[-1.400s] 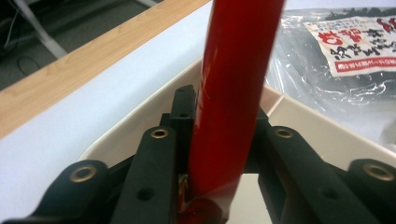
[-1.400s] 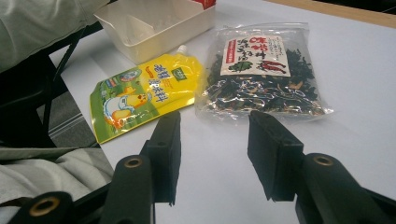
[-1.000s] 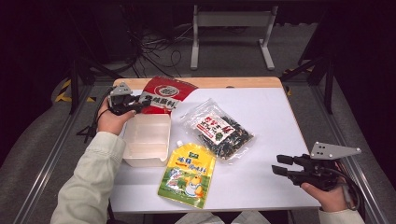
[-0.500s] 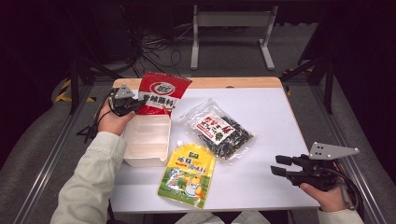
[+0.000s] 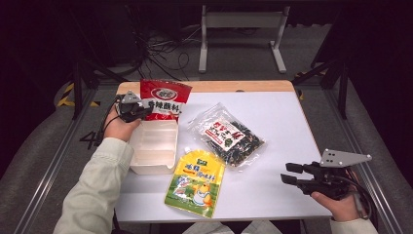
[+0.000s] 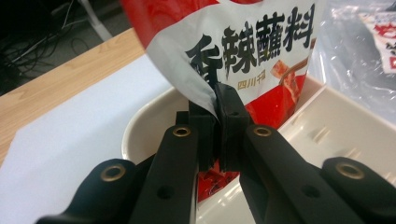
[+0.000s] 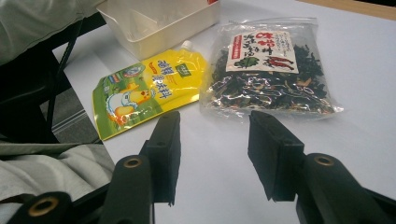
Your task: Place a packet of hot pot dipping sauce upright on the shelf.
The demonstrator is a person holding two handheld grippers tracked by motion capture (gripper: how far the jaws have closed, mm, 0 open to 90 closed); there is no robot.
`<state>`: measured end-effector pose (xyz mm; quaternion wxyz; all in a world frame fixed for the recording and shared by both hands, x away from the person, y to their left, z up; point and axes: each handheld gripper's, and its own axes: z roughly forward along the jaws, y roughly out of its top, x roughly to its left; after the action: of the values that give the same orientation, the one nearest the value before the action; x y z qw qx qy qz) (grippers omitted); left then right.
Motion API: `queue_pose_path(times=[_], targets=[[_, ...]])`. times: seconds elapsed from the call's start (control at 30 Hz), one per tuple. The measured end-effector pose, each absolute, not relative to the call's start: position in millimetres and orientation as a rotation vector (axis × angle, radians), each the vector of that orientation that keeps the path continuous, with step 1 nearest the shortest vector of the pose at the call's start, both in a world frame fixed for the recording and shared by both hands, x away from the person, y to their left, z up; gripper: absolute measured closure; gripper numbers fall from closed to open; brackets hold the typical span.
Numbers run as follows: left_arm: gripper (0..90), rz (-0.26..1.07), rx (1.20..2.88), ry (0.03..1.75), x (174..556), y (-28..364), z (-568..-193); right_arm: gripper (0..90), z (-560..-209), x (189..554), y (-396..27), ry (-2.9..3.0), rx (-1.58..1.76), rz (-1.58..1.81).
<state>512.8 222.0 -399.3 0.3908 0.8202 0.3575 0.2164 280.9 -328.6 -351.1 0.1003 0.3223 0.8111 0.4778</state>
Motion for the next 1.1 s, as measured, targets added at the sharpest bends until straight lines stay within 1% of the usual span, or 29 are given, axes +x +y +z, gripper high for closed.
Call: queue_pose_path(times=[0.33,0.63,0.73,0.77,0.8,0.83,0.87,0.9,1.03,1.1], targets=[[86.8,0.539,2.139,0.971,517.1,218.4,-405.7,53.9,-351.5,280.4,-327.6,2.405,0.948,1.413],[86.6,0.493,2.101,0.991,520.5,223.6,-411.5,53.5,-353.0,281.9,-325.2,2.415,0.947,1.41],[84.9,0.461,2.036,1.01,520.4,227.9,-412.3,53.5,-353.2,282.1,-324.3,2.417,0.946,1.411],[82.1,0.453,2.011,1.013,519.9,229.2,-410.5,53.5,-352.8,282.2,-324.5,2.416,0.946,1.412],[75.7,0.46,2.005,1.017,519.1,230.3,-407.7,53.5,-352.5,282.3,-324.8,2.415,0.944,1.415],[66.5,0.482,2.005,1.024,517.7,230.8,-405.7,53.4,-352.2,282.5,-325.2,2.413,0.944,1.417],[65.0,0.498,2.004,1.022,516.3,231.2,-403.8,53.4,-352.0,282.9,-325.8,2.411,0.946,1.419],[61.8,0.521,1.988,1.02,513.8,232.2,-400.3,53.4,-352.0,283.2,-326.0,2.408,0.948,1.421],[53.5,0.528,1.943,1.014,505.3,235.9,-391.7,53.4,-352.6,285.5,-326.0,2.41,0.95,1.421],[51.8,0.539,1.95,1.002,499.8,236.7,-388.5,53.4,-352.6,286.0,-325.0,2.413,0.945,1.421]])
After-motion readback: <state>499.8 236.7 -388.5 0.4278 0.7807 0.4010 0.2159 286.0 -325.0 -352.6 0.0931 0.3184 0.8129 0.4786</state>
